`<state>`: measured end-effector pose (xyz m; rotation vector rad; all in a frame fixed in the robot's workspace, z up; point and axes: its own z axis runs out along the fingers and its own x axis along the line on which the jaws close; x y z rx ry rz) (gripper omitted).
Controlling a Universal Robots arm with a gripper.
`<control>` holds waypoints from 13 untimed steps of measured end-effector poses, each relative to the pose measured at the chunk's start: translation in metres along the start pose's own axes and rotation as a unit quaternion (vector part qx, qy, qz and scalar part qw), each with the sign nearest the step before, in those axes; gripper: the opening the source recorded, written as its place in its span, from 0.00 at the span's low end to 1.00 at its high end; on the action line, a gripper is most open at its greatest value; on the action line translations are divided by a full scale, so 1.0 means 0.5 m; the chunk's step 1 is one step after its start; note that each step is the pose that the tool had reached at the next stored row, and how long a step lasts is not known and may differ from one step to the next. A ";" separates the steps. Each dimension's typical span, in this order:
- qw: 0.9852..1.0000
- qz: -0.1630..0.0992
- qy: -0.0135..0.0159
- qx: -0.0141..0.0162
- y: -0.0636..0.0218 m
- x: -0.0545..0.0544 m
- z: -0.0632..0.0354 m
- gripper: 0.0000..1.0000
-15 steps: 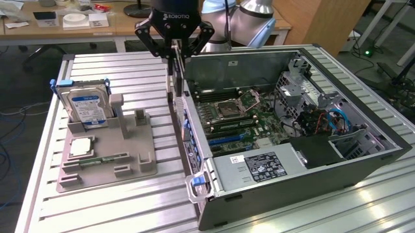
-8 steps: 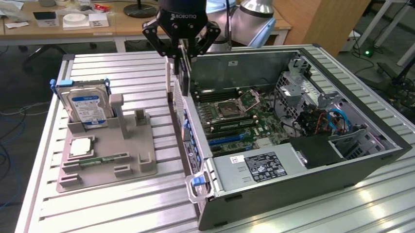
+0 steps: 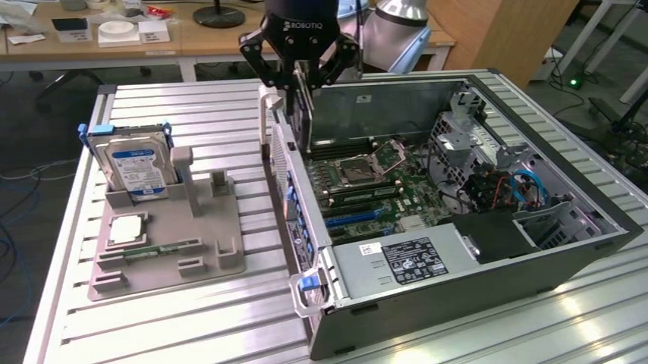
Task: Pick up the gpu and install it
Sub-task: 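Pick up the gpu and move the gpu toward the slot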
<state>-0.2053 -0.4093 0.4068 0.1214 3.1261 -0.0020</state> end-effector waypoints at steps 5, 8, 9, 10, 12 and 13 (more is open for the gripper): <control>1.000 0.000 0.000 0.000 0.001 -0.013 0.000 0.28; 1.000 0.000 0.000 0.000 0.002 -0.020 0.000 0.28; 1.000 0.000 0.000 0.000 0.002 -0.023 0.000 0.28; 1.000 0.000 0.000 0.000 0.002 -0.026 0.001 0.28; 1.000 0.000 0.000 0.000 0.002 -0.032 0.001 0.28; 1.000 0.000 0.000 0.000 0.003 -0.035 0.001 0.28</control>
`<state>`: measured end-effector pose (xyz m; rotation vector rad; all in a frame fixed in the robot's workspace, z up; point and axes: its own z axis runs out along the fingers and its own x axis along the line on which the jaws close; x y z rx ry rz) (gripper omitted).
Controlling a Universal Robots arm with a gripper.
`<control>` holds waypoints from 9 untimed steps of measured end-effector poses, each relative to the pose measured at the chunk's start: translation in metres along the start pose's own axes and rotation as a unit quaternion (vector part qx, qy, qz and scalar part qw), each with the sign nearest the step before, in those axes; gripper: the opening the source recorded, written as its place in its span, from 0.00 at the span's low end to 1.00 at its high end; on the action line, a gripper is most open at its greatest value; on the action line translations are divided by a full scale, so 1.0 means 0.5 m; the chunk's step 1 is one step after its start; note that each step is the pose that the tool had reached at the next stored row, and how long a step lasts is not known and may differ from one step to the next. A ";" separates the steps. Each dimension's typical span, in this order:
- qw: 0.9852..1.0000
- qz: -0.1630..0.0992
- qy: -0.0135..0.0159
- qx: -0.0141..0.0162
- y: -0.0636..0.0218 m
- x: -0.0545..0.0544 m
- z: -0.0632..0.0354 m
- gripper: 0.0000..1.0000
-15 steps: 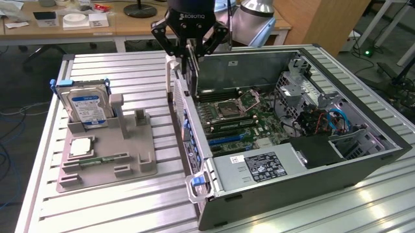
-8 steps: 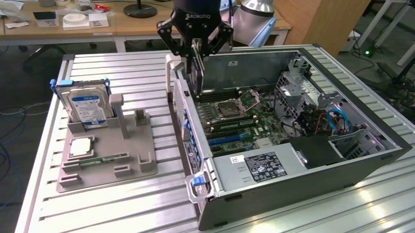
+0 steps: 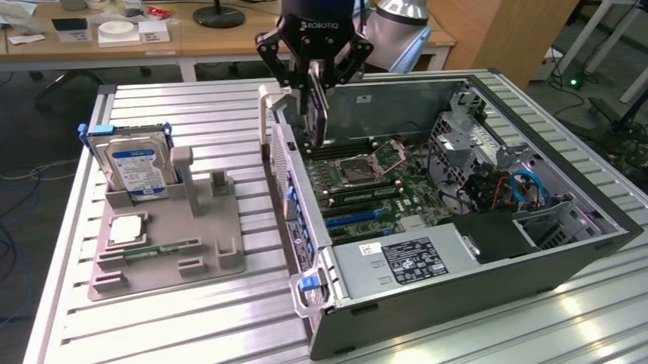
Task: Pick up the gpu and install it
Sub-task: 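Pick up the gpu and move the gpu toward the slot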
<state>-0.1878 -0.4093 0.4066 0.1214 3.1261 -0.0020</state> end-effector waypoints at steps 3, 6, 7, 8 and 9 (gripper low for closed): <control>1.000 0.000 0.000 0.000 0.001 -0.007 0.000 0.28; 1.000 0.000 0.000 0.000 0.001 -0.015 0.000 0.28; 1.000 0.000 0.000 0.000 0.001 -0.017 0.000 0.28; 1.000 0.000 0.000 0.000 0.002 -0.020 0.000 0.28; 1.000 0.000 0.000 0.000 0.002 -0.022 0.000 0.28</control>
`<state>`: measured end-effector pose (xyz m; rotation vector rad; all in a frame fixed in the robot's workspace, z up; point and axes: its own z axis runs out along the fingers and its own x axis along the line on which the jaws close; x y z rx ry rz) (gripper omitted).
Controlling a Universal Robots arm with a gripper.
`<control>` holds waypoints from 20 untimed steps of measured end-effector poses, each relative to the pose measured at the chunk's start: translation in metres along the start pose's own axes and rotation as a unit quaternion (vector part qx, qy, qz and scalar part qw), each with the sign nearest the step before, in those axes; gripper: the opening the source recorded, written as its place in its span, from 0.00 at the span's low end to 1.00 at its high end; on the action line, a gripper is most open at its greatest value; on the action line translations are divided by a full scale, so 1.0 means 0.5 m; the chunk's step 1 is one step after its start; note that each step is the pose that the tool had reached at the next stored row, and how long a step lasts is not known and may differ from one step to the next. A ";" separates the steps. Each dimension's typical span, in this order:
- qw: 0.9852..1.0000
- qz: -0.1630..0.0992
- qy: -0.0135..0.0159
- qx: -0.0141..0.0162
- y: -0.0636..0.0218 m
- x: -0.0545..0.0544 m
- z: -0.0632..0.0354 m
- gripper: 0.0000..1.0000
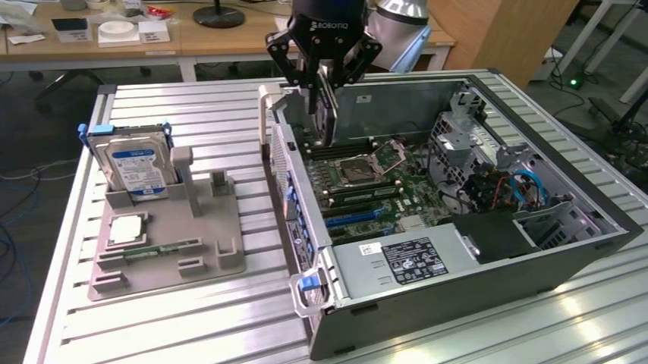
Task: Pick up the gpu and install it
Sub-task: 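Pick up the gpu and move the gpu toward the slot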
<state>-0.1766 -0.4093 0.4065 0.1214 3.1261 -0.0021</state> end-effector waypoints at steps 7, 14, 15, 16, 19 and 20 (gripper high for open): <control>1.000 0.000 0.000 0.000 0.001 -0.018 0.000 0.28; 1.000 0.000 0.000 0.000 0.003 -0.037 0.001 0.28; 1.000 0.000 0.000 0.000 0.003 -0.040 0.001 0.28; 1.000 0.000 0.000 0.000 0.003 -0.042 0.001 0.28; 1.000 0.000 0.000 0.000 0.004 -0.050 0.001 0.28; 1.000 0.000 0.000 0.000 0.004 -0.052 0.001 0.28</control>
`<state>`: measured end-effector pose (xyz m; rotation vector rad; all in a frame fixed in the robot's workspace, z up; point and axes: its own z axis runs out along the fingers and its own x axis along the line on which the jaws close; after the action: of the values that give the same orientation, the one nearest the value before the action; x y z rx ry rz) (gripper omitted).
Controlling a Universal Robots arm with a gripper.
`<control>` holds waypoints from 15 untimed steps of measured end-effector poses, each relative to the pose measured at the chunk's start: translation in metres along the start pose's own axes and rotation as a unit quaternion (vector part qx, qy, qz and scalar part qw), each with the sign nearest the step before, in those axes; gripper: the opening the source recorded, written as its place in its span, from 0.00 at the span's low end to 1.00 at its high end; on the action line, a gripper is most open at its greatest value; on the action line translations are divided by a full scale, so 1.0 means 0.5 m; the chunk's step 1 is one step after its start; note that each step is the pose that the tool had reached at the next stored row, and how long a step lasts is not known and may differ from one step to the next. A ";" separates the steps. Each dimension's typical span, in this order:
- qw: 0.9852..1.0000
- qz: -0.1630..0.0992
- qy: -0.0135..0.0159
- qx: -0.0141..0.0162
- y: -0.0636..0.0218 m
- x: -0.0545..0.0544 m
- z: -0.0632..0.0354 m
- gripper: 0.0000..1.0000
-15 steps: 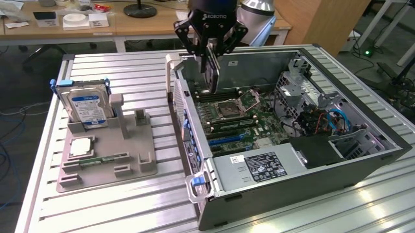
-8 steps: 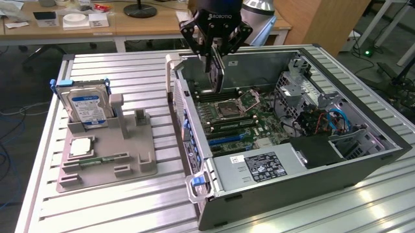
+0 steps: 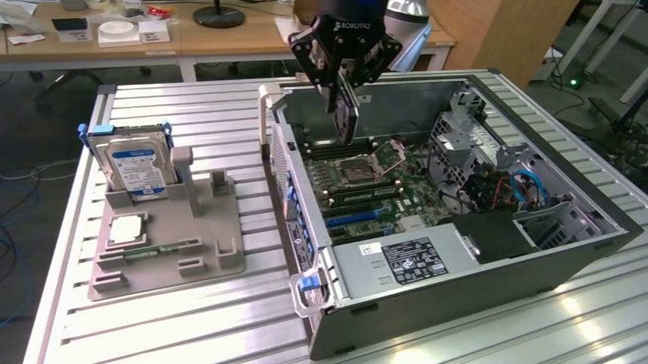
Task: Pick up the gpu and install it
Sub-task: 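Pick up the gpu and move the gpu toward the slot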
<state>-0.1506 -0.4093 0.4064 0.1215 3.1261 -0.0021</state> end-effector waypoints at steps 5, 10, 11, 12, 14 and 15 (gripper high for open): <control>1.000 0.000 0.000 0.000 0.001 -0.010 0.000 0.28; 1.000 0.000 0.000 0.000 0.002 -0.020 0.001 0.28; 1.000 0.000 0.000 0.000 0.002 -0.022 0.001 0.28; 1.000 0.000 0.000 0.000 0.002 -0.024 0.001 0.28; 1.000 0.000 0.000 0.000 0.002 -0.028 0.001 0.28; 1.000 0.000 0.000 0.000 0.002 -0.030 0.001 0.28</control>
<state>-0.1355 -0.4093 0.4062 0.1214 3.1261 -0.0020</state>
